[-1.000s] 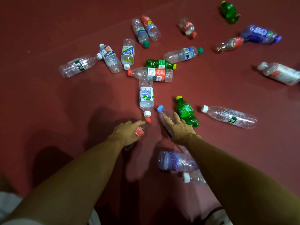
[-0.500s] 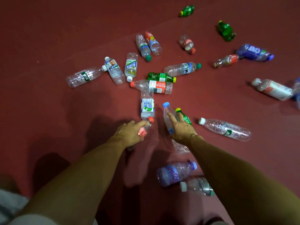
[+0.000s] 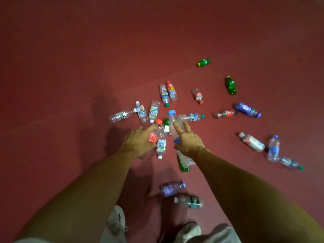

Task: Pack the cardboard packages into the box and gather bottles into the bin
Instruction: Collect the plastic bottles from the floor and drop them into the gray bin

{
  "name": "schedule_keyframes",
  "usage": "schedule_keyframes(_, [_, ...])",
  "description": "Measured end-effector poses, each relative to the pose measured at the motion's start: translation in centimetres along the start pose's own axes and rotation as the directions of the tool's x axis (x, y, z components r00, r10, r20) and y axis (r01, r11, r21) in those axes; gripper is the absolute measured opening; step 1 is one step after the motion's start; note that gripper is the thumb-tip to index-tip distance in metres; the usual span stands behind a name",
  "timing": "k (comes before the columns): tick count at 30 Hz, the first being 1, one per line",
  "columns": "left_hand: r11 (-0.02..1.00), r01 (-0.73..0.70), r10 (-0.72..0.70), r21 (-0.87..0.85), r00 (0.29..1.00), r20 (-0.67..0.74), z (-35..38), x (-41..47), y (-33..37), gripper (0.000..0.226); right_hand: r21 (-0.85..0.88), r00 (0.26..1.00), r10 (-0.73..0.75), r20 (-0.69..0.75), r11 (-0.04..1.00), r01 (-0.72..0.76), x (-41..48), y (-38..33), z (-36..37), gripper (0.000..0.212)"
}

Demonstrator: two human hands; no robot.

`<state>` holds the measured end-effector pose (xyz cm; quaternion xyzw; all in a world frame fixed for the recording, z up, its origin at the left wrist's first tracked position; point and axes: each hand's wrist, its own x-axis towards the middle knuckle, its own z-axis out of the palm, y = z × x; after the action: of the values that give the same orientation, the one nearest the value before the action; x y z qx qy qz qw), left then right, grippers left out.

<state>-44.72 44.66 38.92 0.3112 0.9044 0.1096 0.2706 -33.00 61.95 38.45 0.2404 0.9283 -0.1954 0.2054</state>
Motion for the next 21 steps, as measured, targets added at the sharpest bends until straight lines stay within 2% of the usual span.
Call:
schedule_keyframes(4, [0.997,0.026,-0.034,-0.068,0.993,-0.116,-11.6,-6.0,1.6,0.066,-0.032,0.996,-0.091,-0.009,0.995,0.09,-4.4,-6.0,-10.9,0.093])
schedule_keyframes(8, [0.992,0.091,-0.106,-0.087,0.978,-0.182,-19.8,-12.0,2.4,0.054,-0.092,0.977,-0.213,-0.009,0.973,0.211,-7.5,-11.3,-18.5,0.094])
schedule_keyframes(10, [0.985,0.124,-0.147,-0.118,0.967,-0.21,-22.5,-14.5,2.3,0.056,-0.123,0.963,-0.268,0.002,0.956,0.266,-8.7,-13.7,-21.3,0.097])
schedule_keyframes(14, [0.969,0.191,-0.228,-0.156,0.935,-0.272,-27.4,-18.8,-0.3,0.06,-0.179,0.926,-0.376,0.022,0.91,0.374,-10.3,-20.0,-25.4,0.091])
schedule_keyframes(17, [0.948,0.271,-0.316,-0.169,0.876,-0.364,-30.7,-22.1,-4.0,0.056,-0.215,0.889,-0.457,0.023,0.866,0.451,-10.8,-26.4,-26.8,0.09])
schedule_keyframes(21, [0.901,0.391,-0.434,-0.188,0.822,-0.368,-34.1,-28.1,-10.4,0.062,-0.268,0.841,-0.535,0.076,0.802,0.535,-12.0,-36.9,-26.0,0.092])
